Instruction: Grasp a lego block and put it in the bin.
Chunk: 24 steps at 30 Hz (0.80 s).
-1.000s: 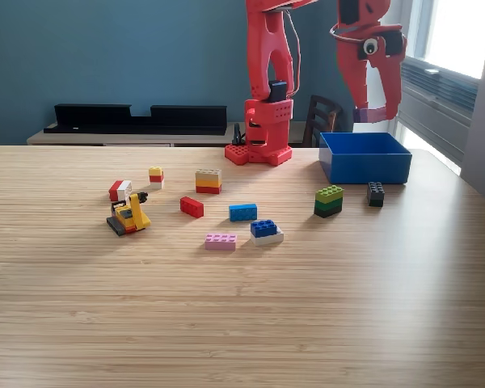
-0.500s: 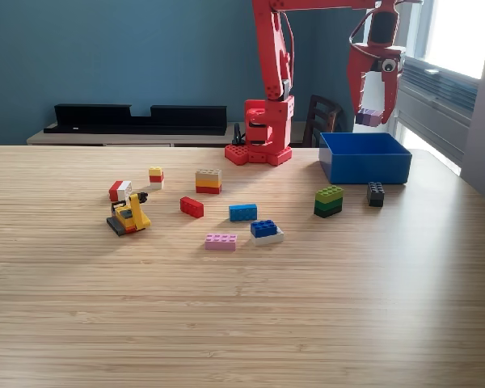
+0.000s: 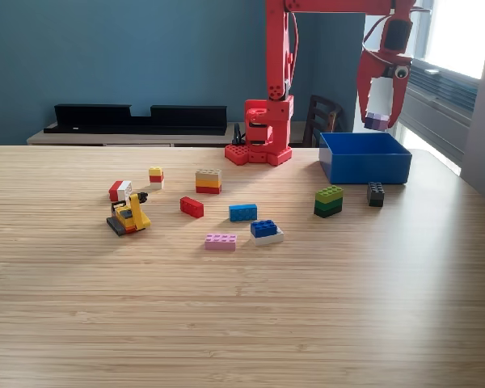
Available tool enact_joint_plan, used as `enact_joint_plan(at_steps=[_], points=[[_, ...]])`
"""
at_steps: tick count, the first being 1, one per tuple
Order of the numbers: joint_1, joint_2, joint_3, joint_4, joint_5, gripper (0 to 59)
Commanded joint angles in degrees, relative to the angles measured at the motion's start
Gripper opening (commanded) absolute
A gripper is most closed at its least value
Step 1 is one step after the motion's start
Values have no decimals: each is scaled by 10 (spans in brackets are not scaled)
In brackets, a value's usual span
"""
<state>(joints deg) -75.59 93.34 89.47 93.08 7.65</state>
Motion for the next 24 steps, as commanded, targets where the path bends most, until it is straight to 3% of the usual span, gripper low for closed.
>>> enact_joint_plan(at_steps=[1, 5, 9, 12, 15, 17, 24], points=[[-9, -7, -41, 5, -9, 257], [-10, -9, -43, 5, -17, 325], [-13, -9, -45, 6, -27, 330], [-12, -8, -53, 7, -33, 254], [5, -4, -68, 7, -23, 80], [36, -3, -84, 7, -11, 1], [218, -3, -140, 6, 3, 1]])
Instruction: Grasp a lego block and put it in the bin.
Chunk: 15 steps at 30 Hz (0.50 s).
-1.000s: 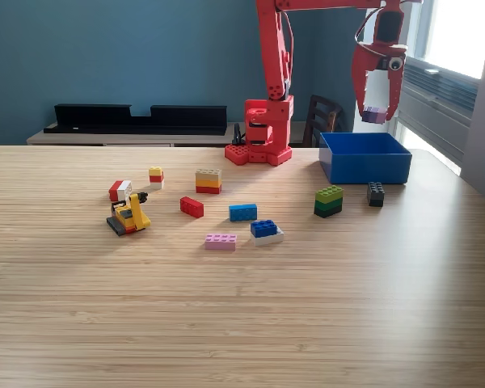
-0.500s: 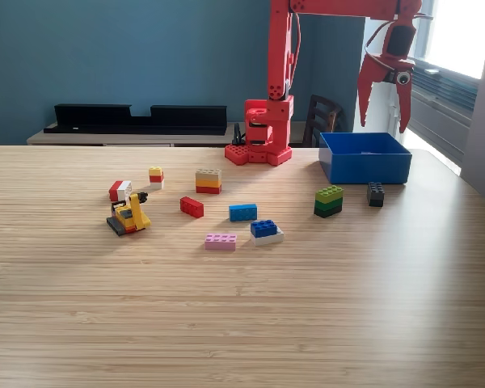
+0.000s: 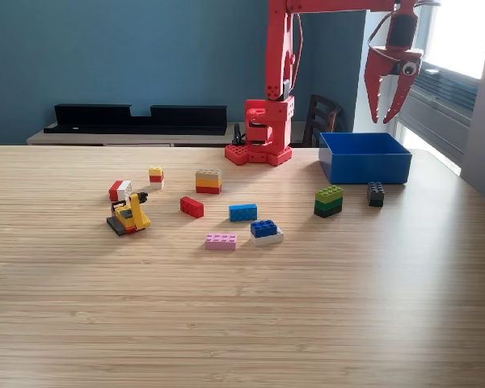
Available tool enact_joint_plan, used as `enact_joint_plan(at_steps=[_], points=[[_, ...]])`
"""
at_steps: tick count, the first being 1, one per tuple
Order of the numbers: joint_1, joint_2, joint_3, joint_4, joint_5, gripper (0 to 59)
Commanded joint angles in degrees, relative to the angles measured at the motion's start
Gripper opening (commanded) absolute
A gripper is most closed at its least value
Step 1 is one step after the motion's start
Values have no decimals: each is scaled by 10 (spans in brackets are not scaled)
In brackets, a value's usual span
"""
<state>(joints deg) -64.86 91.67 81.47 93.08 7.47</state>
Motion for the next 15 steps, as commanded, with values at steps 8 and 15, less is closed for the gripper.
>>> enact_joint_plan(at_steps=[8, 15], points=[[329, 8, -128, 4, -2, 1], [425, 8, -140, -10, 1, 1]])
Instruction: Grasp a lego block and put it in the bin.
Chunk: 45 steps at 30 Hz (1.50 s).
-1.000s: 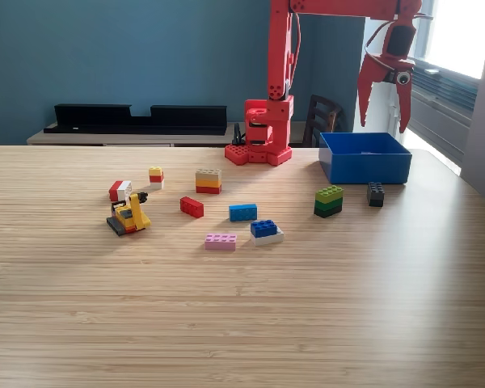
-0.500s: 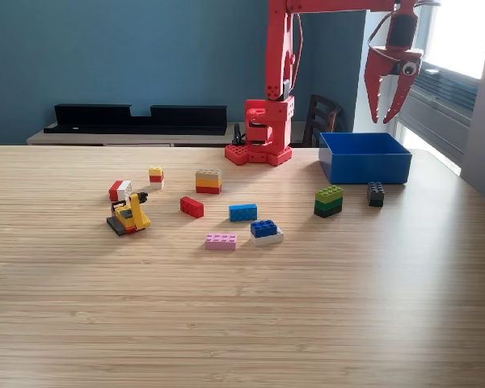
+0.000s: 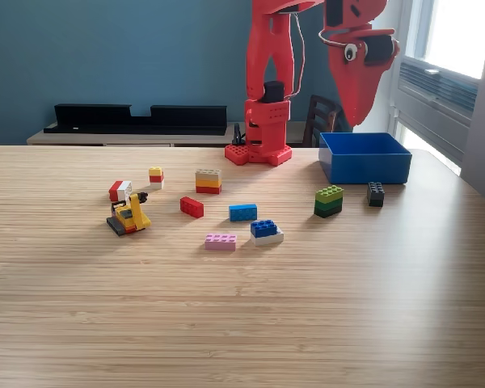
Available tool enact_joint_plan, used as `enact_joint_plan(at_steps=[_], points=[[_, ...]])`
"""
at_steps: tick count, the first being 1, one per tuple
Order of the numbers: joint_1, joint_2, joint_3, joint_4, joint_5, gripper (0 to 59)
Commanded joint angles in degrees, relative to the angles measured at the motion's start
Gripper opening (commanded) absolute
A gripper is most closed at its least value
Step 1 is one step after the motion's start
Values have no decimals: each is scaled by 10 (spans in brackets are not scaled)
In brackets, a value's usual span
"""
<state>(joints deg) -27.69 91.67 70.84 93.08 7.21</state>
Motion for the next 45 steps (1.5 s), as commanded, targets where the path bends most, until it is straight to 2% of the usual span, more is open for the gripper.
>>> enact_joint_plan(at_steps=[1, 10, 17, 31, 45], points=[[62, 8, -29, -12, 4, 1], [105, 8, 59, -85, -8, 1], [130, 8, 84, -130, -5, 1], [205, 9, 85, -165, -11, 1], [74, 9, 138, -165, -31, 1]])
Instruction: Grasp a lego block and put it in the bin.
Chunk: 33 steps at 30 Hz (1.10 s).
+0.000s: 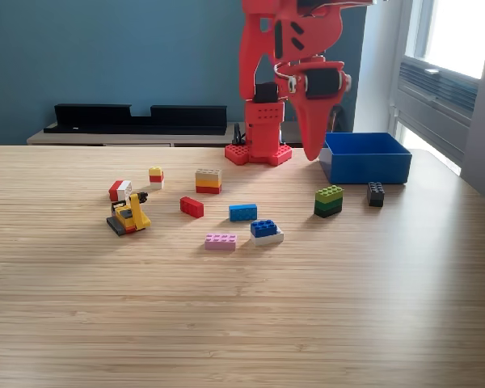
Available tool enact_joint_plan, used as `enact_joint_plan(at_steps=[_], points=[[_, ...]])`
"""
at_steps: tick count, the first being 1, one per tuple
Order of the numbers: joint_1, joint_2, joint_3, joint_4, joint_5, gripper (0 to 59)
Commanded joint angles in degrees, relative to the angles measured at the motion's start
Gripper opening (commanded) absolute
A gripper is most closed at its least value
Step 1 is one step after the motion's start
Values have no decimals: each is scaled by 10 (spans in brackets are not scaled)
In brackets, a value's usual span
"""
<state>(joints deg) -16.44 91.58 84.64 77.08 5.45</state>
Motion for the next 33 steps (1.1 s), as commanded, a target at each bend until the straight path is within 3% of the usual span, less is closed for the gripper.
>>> enact_joint_plan(at_steps=[1, 17, 18, 20, 23, 33], points=[[-47, 9, 2, -5, -19, 1], [-193, 9, 24, -5, -209, 1], [-198, 9, 24, -4, -220, 19], [-210, 8, 22, -4, -241, 113], [-229, 6, 21, -4, -268, 184], [-250, 4, 33, -3, -345, 302]])
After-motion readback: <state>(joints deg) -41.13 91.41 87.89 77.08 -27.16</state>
